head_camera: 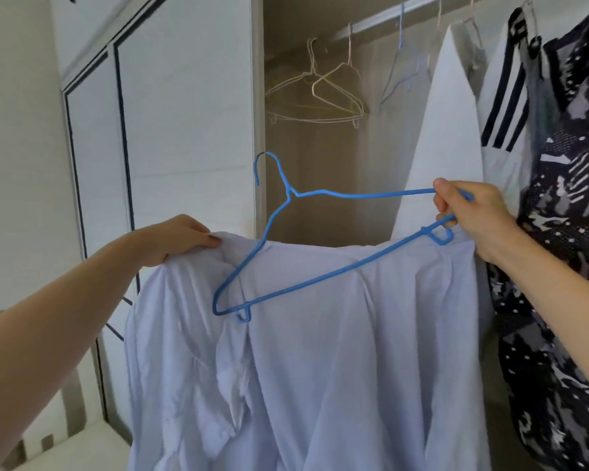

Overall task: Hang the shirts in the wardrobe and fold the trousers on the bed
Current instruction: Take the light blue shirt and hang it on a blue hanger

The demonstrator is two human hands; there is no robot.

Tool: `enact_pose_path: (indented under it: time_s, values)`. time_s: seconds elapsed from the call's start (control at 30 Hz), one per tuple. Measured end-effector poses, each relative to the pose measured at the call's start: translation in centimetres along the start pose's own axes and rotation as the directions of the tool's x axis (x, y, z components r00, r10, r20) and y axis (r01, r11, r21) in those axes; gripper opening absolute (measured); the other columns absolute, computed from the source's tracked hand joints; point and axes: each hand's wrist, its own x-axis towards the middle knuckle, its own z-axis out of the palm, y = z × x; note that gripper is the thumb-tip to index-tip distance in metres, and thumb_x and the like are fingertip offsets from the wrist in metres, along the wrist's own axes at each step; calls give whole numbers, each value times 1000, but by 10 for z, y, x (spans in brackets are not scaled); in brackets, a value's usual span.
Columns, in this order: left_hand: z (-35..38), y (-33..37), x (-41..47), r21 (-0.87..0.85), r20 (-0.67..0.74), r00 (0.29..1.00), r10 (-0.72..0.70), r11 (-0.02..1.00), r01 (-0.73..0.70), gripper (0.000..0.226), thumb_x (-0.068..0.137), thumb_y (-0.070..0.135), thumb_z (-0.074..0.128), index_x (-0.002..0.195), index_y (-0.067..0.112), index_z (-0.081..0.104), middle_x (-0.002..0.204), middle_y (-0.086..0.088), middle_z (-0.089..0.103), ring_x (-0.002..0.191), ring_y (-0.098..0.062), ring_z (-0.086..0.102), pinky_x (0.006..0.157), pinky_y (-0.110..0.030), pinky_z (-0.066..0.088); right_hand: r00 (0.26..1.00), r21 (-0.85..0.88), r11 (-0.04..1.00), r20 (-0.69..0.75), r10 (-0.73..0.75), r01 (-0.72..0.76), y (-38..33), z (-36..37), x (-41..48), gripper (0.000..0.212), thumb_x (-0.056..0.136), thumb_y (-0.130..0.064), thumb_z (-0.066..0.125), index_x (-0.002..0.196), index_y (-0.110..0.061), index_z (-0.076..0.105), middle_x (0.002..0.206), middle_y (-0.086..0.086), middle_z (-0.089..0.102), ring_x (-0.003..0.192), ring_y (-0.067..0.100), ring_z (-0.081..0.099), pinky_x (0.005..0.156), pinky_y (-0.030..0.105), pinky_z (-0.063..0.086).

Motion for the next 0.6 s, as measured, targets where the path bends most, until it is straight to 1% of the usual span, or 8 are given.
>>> enact_pose_path:
  time_s: [0.07, 0.2, 0.3, 0.4, 0.43, 0.5, 0.57, 0.6]
  values:
    - [6, 7, 0, -92, -68, 997, 43, 995, -49, 18, 87, 16, 70, 91, -2, 71, 90, -18, 70, 85, -30, 65, 74, -35, 55, 999, -33, 999, 3, -36, 36, -2, 7, -1, 44, 98, -28, 52, 58, -12, 47, 51, -11, 49, 58, 14, 47, 54, 14, 44]
    - [25, 33, -17, -160, -136, 963, 232, 954, -252, 21, 81, 17, 74, 93, 0, 71, 84, -13, 64, 77, -23, 58, 71, -36, 48, 991, -18, 992, -62, -122, 121, -4, 22, -6, 45, 98, -29, 50, 55, -20, 46, 54, -10, 50, 63, 20, 46, 63, 29, 42]
    - [37, 54, -37, -79, -234, 842, 486, 854, -515, 4, 83, 13, 72, 85, 14, 74, 83, 0, 70, 75, -14, 64, 70, -30, 50, 979, 2, 990, -145, -142, 144, -3, 32, -11, 44, 100, -27, 48, 56, -20, 44, 53, -10, 49, 61, 16, 46, 62, 30, 42]
    - [43, 68, -47, 14, -160, 760, 630, 771, -636, 7, 87, 11, 69, 86, 16, 74, 86, 3, 70, 76, -12, 67, 74, -27, 56, 967, 93, 986, -226, -116, 139, -1, 41, -17, 44, 98, -30, 47, 55, -23, 41, 52, -10, 43, 57, 12, 42, 63, 32, 41]
    - [41, 69, -45, 3, -194, 748, 634, 763, -646, 5, 88, 11, 68, 89, 14, 73, 89, 0, 69, 73, -14, 66, 72, -28, 58, 964, 121, 984, -248, -95, 128, -1, 42, -18, 44, 98, -32, 47, 56, -22, 40, 53, -10, 43, 58, 13, 42, 64, 32, 42]
    - [31, 66, -32, -53, -380, 731, 567, 775, -629, 4, 90, 10, 66, 93, 9, 67, 98, -5, 66, 67, -16, 67, 67, -30, 60, 954, 163, 982, -296, -48, 100, -1, 40, -18, 45, 98, -35, 47, 55, -23, 41, 54, -10, 43, 61, 15, 46, 63, 29, 43]
    - [21, 58, -17, -133, -543, 722, 429, 805, -579, 16, 87, 11, 69, 100, 6, 60, 105, -5, 63, 65, -16, 68, 66, -29, 59, 944, 205, 976, -329, -7, 79, -2, 34, -18, 47, 95, -43, 48, 52, -25, 46, 56, -9, 46, 61, 15, 50, 62, 26, 43]
    - [17, 53, -10, -182, -573, 738, 356, 823, -538, 25, 85, 13, 72, 105, 6, 57, 108, -4, 61, 66, -18, 68, 67, -29, 59, 941, 225, 972, -339, 8, 73, -2, 31, -18, 48, 94, -47, 48, 51, -25, 48, 58, -8, 47, 60, 15, 51, 62, 27, 42]
